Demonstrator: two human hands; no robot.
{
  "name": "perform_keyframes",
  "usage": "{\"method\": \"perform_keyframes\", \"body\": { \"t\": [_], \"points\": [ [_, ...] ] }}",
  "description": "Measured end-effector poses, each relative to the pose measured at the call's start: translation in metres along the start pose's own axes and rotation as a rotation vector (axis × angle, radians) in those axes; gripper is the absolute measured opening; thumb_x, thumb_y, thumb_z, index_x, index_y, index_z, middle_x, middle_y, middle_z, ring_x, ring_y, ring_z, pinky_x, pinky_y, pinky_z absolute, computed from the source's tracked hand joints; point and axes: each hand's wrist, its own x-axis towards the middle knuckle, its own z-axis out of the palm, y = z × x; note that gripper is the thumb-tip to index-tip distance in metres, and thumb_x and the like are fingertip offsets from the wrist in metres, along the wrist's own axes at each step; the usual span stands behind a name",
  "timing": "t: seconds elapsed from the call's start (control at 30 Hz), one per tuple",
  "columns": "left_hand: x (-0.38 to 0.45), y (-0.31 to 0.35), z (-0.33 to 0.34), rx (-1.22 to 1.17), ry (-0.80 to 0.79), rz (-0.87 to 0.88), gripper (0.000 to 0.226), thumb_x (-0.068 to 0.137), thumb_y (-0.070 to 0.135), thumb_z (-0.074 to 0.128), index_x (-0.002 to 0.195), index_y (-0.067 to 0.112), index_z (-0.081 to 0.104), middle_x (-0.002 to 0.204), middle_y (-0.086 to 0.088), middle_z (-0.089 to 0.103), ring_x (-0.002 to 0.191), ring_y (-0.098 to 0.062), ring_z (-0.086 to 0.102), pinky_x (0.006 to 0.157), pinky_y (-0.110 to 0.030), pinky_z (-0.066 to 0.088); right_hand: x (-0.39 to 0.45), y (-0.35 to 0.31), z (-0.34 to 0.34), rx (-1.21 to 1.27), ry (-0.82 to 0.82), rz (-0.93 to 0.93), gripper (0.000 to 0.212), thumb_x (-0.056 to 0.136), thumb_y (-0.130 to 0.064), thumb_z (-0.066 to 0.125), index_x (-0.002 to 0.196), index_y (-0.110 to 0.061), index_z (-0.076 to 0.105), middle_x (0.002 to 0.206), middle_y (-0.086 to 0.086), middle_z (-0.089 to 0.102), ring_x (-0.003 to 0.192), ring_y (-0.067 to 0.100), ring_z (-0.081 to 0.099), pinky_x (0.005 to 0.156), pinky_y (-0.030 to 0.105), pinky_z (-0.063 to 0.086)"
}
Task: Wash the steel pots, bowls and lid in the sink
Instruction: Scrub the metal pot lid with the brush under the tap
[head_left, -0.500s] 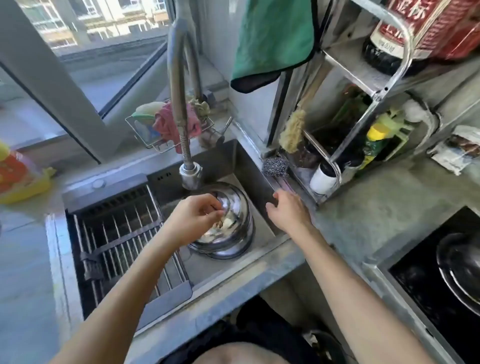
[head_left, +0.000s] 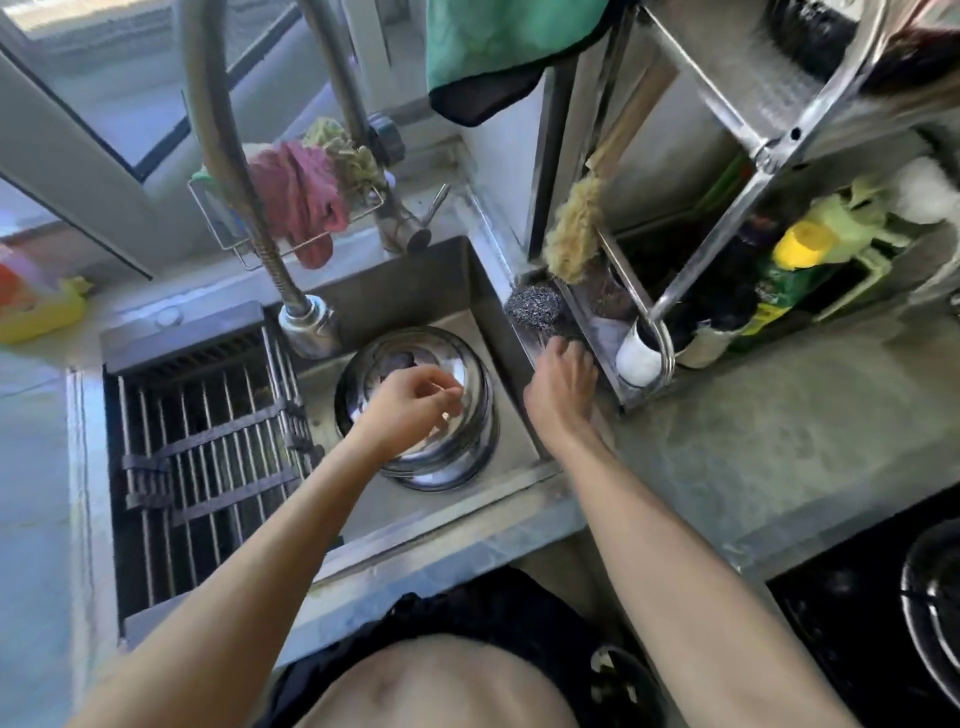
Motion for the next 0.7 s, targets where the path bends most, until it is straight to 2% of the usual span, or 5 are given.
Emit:
{"method": "perform_keyframes", "body": {
  "t": [0.13,0.3,0.4,0.53,0.7],
  "points": [
    [0.001,-0.013,-0.002,-0.195,0.076,-0.157,0.01,0.102,0.012,0.06,0.098,0.009,0.069,0.078,-0.004,0.07,0.061,-0.012,0.06,0.052,-0.017,0.046,-0.007,-0.004,-0.008,0.239,-0.123,-0.028,0.023,0.092,-0.005,0.054,0.115,-0.003,0.058,0.119,0.016,0.053,0.106,0.032,0.055,0.083,0.035,0.042],
    [-0.003,-0.064,-0.001,-0.533,0.291,-0.5,0.014,0.104,0.01,0.049,0.096,0.01,0.059,0.077,-0.006,0.06,0.057,-0.015,0.057,0.053,-0.023,0.042,-0.015,-0.006,0.003,0.393,-0.301,-0.079,0.005,0.091,-0.009,0.055,0.091,-0.008,0.059,0.091,0.009,0.058,0.076,0.023,0.052,0.057,0.029,0.034],
    [0.003,-0.107,-0.004,-0.744,0.347,-0.706,0.02,0.103,0.012,0.044,0.09,0.012,0.059,0.076,-0.004,0.055,0.061,-0.014,0.049,0.056,-0.025,0.04,-0.018,-0.013,0.014,0.369,-0.402,-0.052,0.008,0.091,-0.013,0.055,0.09,-0.011,0.063,0.083,0.007,0.062,0.076,0.027,0.059,0.057,0.031,0.042],
    [0.019,-0.133,-0.003,-1.077,0.354,-0.86,0.038,0.105,0.025,0.04,0.132,0.01,0.063,0.129,-0.011,0.068,0.115,-0.025,0.066,0.096,-0.034,0.049,-0.017,-0.014,0.022,0.297,-0.495,-0.005,0.013,0.086,-0.015,0.055,0.089,-0.017,0.067,0.082,0.007,0.067,0.08,0.031,0.063,0.068,0.035,0.049],
    [0.033,-0.131,0.004,-1.29,0.446,-0.856,0.051,0.109,0.034,0.026,0.145,0.013,0.056,0.147,-0.002,0.057,0.138,-0.021,0.053,0.088,-0.029,0.051,-0.018,-0.012,0.032,0.294,-0.526,0.005,0.009,0.083,-0.019,0.058,0.08,-0.016,0.065,0.073,0.009,0.069,0.074,0.034,0.067,0.069,0.043,0.056]
  ]
}}
